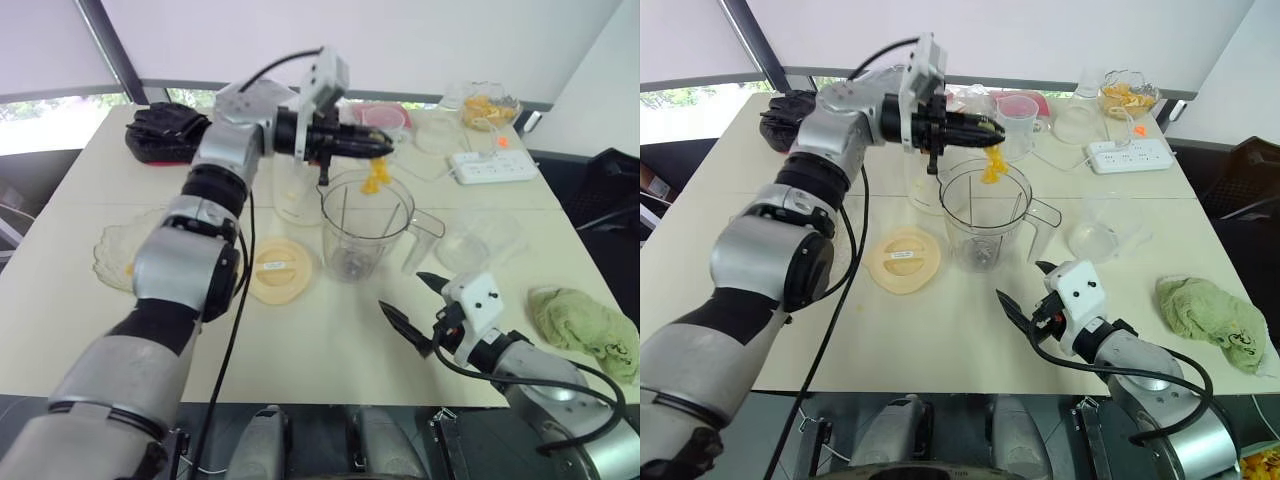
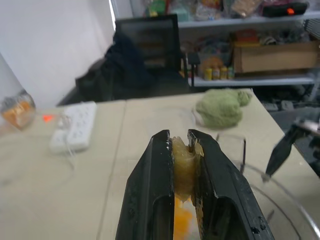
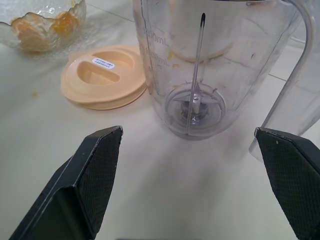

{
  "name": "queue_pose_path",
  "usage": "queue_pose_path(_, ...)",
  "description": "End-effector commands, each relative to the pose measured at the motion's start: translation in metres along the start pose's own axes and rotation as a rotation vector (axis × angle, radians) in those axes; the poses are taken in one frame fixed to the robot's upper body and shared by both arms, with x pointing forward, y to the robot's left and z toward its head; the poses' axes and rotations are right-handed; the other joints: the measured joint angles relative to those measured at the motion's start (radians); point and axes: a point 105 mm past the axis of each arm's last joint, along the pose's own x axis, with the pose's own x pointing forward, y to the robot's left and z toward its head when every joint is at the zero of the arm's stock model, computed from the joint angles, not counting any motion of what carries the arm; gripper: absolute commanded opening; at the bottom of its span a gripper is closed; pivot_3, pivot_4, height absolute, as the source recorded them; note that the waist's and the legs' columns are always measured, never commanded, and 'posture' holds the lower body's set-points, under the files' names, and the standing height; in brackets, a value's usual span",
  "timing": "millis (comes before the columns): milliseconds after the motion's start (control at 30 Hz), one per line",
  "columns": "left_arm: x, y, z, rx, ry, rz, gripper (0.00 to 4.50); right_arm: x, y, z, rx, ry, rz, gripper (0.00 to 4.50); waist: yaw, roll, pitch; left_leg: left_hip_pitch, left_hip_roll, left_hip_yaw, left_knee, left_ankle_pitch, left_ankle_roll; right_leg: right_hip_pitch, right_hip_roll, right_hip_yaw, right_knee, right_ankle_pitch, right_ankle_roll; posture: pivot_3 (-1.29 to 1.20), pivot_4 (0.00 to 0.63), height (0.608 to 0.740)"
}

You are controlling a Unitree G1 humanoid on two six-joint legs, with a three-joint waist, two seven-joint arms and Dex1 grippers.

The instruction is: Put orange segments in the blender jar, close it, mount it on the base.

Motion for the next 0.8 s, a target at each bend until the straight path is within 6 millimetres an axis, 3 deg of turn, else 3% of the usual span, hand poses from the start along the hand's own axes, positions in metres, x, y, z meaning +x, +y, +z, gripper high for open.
queue_pose_path(33,0.004,-0.004,-0.001,0.039,0.015,-0.026,1.38,-0.007,0.001,0.013,-0.028,-0.046,-0.01,4.41,0.001,0.0,0.0,0.0,0.0,0.0,0.0,0.0,0.0,0.0,0.0,0.0,0.0,0.0,0.0,0.0,0.15,0.74)
queue_pose_path(233,0.009,-0.011,-0.009,0.034,-0.003,-0.05,4.4,-0.016,-0.001,0.012,-0.029,-0.028,-0.029,4.41,0.003,0.0,0.0,0.0,0.0,0.0,0.0,0.0,0.0,0.0,0.0,0.0,0.0,0.0,0.0,0.0,0.15,0.74)
queue_pose_path(500,-0.008,0.0,0.006,0.011,-0.122,0.053,4.46,-0.032,-0.013,0.007,-0.034,0.007,-0.094,4.41,0.003,0.0,0.0,0.0,0.0,0.0,0.0,0.0,0.0,0.0,0.0,0.001,0.0,0.0,0.0,0.0,0.15,0.74)
queue_pose_path(633,-0.033,0.01,0.022,0.008,-0.207,0.162,4.46,-0.041,-0.028,0.002,-0.012,0.012,-0.187,4.41,-0.001,0.0,0.0,0.0,0.0,0.0,0.0,0.0,0.0,0.0,0.0,0.001,0.0,0.0,0.0,0.0,0.15,0.74)
queue_pose_path(800,-0.06,0.001,0.018,-0.007,-0.211,0.251,4.46,-0.05,-0.053,-0.009,0.019,0.021,-0.322,4.41,0.001,0.001,-0.001,0.002,0.001,0.0,0.0,0.0,0.0,0.002,-0.001,0.002,0.001,0.0,0.0,0.0,0.15,0.74)
